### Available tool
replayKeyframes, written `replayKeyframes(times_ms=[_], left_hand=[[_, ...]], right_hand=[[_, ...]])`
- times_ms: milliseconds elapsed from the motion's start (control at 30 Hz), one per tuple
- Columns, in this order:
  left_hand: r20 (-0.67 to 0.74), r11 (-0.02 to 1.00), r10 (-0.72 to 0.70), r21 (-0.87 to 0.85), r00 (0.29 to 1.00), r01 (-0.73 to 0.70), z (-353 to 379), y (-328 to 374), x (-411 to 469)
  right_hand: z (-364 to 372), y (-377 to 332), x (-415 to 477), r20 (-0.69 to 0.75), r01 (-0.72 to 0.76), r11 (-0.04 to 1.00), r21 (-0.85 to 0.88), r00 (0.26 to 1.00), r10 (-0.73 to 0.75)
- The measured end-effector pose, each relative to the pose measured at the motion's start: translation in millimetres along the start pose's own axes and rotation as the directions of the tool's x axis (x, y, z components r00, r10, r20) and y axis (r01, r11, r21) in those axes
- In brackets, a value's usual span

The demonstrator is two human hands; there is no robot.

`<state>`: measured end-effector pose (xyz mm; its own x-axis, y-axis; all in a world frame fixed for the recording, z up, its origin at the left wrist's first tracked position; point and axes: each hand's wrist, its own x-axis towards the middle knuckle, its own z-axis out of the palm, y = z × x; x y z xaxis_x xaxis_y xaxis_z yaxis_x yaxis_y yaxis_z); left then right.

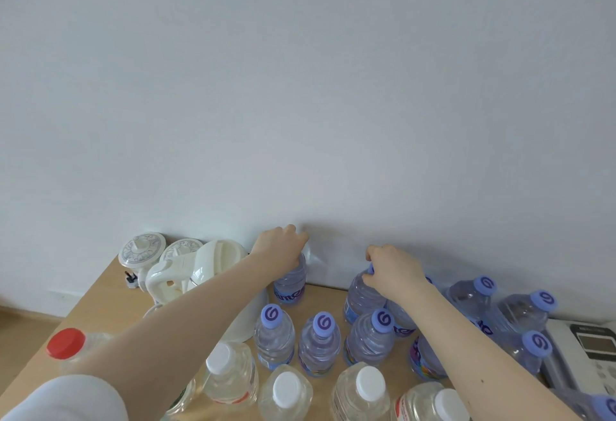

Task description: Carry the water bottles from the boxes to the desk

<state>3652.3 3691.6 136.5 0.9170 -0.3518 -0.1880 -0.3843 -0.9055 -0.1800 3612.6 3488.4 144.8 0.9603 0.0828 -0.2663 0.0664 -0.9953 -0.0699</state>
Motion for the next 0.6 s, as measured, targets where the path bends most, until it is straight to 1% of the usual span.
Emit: replayKeyframes(times_ms=[133,333,600], left_hand=[[-0.004,0.999,0.02,0.04,1.0,-0.02,1,2,1],[-0.021,0.998,0.051,0.043,0.999,-0.05,2,2,-1],[-0.042,0.996,0.086,0.03,0.995,-0.085,1,-1,-1]], right_hand=[[1,3,-1,0.018,-0.033,0.995,0.092,0.999,0.032],[3,0,0,-0.003,-0.021,0.979,0.203,1.0,0.022],[-9,-20,9,-0.05,0.062,0.963,0.264,0.997,-0.051]])
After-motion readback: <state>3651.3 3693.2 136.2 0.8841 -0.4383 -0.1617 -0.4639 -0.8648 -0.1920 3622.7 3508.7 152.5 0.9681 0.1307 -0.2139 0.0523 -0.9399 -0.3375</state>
